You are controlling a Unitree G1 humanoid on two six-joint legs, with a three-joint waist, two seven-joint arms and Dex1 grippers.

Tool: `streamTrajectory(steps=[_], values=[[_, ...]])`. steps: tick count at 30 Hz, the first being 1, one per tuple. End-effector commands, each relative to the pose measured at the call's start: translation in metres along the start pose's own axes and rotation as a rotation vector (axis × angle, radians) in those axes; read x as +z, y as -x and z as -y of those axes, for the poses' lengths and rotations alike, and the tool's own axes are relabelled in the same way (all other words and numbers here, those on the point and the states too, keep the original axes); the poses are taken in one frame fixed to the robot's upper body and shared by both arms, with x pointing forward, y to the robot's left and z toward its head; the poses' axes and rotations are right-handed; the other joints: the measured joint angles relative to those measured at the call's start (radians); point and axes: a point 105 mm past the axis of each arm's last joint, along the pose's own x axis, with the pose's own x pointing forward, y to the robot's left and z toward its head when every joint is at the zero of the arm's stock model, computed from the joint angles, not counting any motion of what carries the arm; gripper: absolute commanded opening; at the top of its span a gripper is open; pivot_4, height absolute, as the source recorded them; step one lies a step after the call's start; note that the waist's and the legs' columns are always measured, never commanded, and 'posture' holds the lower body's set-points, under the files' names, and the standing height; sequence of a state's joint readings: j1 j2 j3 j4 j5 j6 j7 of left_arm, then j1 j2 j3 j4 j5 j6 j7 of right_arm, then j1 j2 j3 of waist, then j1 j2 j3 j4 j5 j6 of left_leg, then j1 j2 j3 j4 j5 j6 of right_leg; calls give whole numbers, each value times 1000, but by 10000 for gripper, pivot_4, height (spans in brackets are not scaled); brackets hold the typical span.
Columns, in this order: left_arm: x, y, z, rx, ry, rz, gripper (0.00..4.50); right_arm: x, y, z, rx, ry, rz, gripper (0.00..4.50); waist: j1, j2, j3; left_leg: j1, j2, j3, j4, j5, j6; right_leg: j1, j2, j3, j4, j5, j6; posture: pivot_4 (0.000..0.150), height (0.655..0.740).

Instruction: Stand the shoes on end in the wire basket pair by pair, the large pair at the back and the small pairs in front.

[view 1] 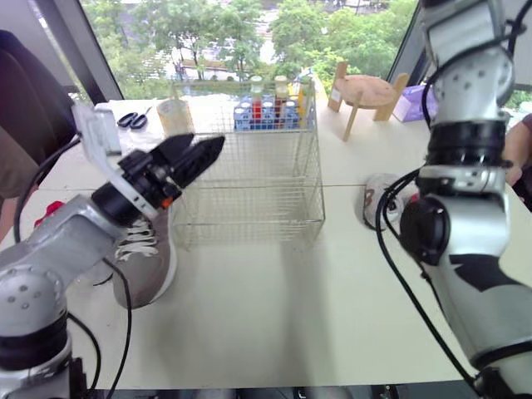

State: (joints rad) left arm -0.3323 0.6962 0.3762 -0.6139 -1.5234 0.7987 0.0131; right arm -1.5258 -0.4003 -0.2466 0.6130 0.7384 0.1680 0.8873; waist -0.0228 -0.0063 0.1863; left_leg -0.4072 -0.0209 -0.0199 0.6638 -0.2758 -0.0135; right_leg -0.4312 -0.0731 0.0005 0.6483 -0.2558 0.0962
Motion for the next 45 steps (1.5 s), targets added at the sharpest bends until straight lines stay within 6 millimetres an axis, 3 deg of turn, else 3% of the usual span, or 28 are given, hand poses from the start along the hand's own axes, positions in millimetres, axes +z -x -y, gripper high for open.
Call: streamTrajectory(steps=[1, 7, 12, 18, 21, 25, 28, 38, 43, 44, 45], values=[[-3, 14, -2, 29, -65, -39, 44303, -13, -9, -20, 223, 137, -145, 16701, -2, 0, 0, 0, 0, 0, 0, 0, 0, 0, 0, 0, 0, 0, 0, 1500, 7400], [-19, 31, -3, 2, -305, -264, 44303, -45, 12, -2, 263, 122, -389, 16701, 11, 1, 1, -1, 0, 0, 0, 0, 0, 0, 1, 0, -1, 0, -1, 1500, 7400], [-4, 34, 6, -56, -310, -243, 44303, -57, 27, 7, 263, 107, -520, 16701, 7, 0, 2, -1, -1, 0, 0, 1, -2, 0, -2, 0, -3, 0, -2, 1500, 7400], [-4, 33, 3, -36, -296, -221, 44303, -61, 45, 17, 227, 86, -600, 16701, 2, 0, 2, -1, -1, 0, -2, 2, -4, -1, -4, 0, -3, 0, -2, 1500, 7400], [-5, 32, 3, -34, -288, -215, 44303, -67, 50, 14, 238, 34, -622, 16701, 2, 1, 3, -1, -1, 0, -2, 2, -4, -1, -4, 0, -3, 0, -2, 1500, 7400], [-7, 28, 2, -33, -267, -190, 44303, -96, 59, 7, 250, -56, -699, 16701, 2, 1, 2, -1, -1, 0, -2, 2, -4, -1, -5, 0, -2, 0, -2, 1500, 7400], [-8, 28, 2, -24, -268, -187, 44303, -99, 64, 0, 287, -147, -711, 16701, 3, 1, 3, -1, -1, 0, -2, 2, -4, -1, -5, 0, -2, 0, -2, 1500, 7400], [-15, 25, 0, -5, -254, -174, 44303, -135, 85, 3, 224, -90, -865, 16701, 4, 0, 2, -1, -2, 0, -2, 3, -6, -2, -5, 0, -1, 0, -2, 1500, 7400], [-18, 25, -2, 9, -258, -176, 44303, -132, 91, 15, 125, -90, -835, 16701, 5, 0, 2, -1, -2, 0, -2, 3, -6, -2, -5, 0, -1, 1, -2, 1500, 7400], [-18, 26, -2, 12, -258, -177, 45000, -130, 92, 16, 121, -92, -830, 26798, 5, 0, 2, -1, -2, 0, -2, 3, -6, -2, -5, 0, -1, 1, -2, 1500, 7400], [-19, 26, -2, 13, -258, -178, 45000, -128, 92, 18, 111, -88, -824, 30308, 5, 0, 2, -1, -2, 0, -2, 3, -6, -2, -5, 0, -1, 1, -2, 1500, 7400]])
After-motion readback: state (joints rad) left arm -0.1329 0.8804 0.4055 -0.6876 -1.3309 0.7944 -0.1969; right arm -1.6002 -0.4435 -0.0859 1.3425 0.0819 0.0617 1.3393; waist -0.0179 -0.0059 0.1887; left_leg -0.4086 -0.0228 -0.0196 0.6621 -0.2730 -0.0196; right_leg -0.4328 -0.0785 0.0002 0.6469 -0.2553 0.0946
